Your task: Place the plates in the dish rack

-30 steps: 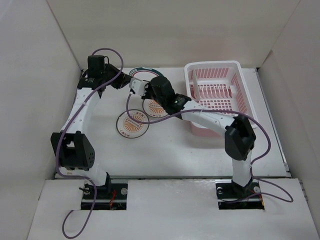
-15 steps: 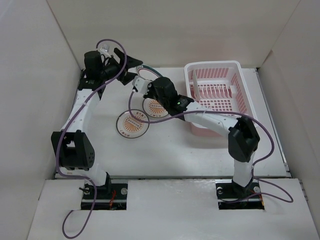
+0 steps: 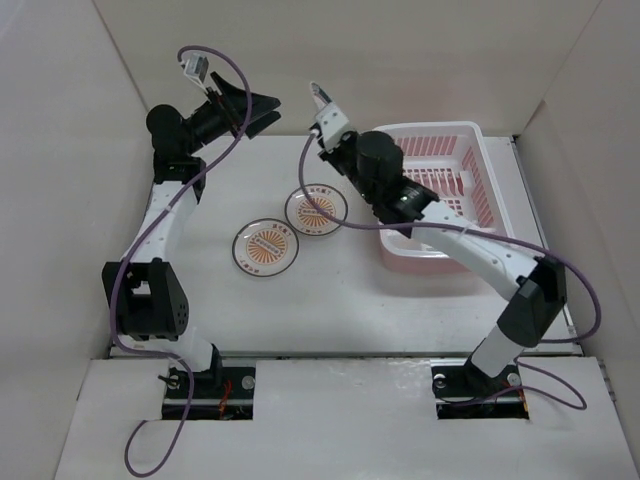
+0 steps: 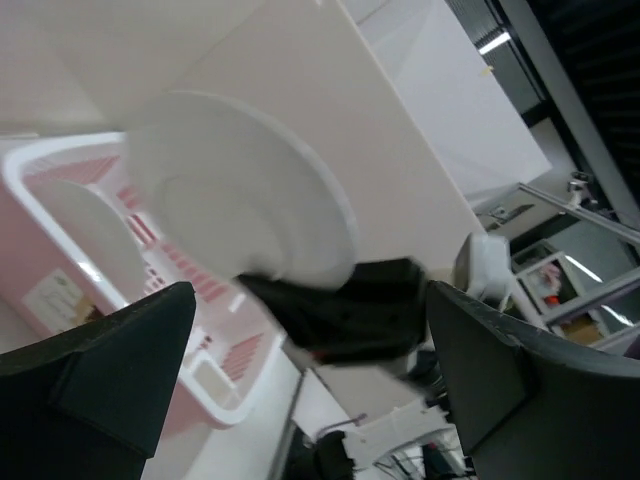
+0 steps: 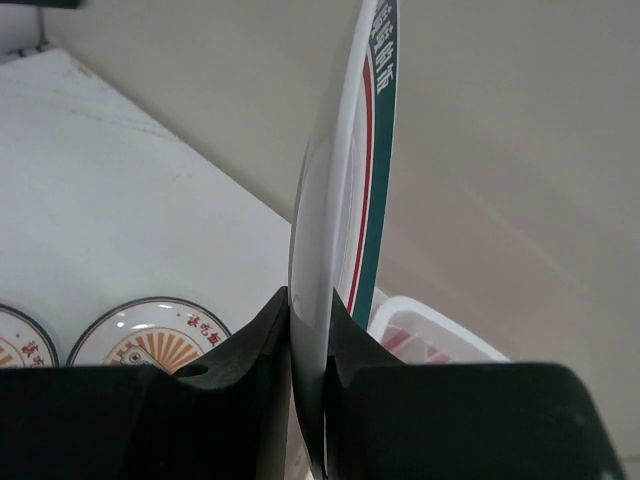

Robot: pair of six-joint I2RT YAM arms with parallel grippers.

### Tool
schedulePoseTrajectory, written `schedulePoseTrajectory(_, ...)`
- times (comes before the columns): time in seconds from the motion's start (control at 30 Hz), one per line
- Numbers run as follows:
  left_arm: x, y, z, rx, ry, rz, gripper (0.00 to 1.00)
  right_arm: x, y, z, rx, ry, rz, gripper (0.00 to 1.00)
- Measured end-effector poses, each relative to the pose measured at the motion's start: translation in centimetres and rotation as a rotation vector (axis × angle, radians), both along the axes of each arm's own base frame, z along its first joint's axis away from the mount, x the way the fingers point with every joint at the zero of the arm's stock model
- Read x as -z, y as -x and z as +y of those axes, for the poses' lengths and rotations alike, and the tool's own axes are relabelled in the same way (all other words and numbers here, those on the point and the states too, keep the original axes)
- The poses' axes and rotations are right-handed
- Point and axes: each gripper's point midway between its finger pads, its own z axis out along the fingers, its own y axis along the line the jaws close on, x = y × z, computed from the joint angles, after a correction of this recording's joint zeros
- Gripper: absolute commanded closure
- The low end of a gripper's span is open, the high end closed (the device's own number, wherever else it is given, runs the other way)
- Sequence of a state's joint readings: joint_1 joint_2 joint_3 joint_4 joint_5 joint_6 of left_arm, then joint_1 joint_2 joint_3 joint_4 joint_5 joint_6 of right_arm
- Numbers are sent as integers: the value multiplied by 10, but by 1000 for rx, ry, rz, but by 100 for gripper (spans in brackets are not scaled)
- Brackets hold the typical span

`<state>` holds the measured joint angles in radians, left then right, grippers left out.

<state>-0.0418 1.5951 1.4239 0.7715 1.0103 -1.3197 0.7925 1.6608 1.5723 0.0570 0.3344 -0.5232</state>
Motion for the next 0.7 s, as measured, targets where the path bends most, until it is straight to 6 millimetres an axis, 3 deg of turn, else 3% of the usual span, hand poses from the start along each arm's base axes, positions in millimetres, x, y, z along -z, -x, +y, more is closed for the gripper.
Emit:
schedulePoseTrajectory(0.1, 14, -11, 13, -62, -37, -27, 0, -19, -2, -45, 67, -129, 16, 100)
schedulePoseTrajectory(0.17, 27, -19, 16, -98, -64, -24, 0, -32, -7, -91, 141, -222, 15, 100)
schedulePoseTrajectory(0.3, 53, -27, 5, -112, -105, -2, 0, -47, -16, -184, 284, -349, 6, 100)
schedulePoseTrajectory(0.37, 67, -31, -4, -114, -117, 16, 0, -49, -21, -208, 309, -375, 13, 100)
schedulePoseTrajectory(0.5, 96, -35, -23, -121, -140, 67, 0, -33, -28, -212, 279, -374, 81, 100)
schedulePoseTrajectory(0.7, 130, -40, -41, -159, -224, 113, 0, 30, -39, -190, 190, -359, 267, 100)
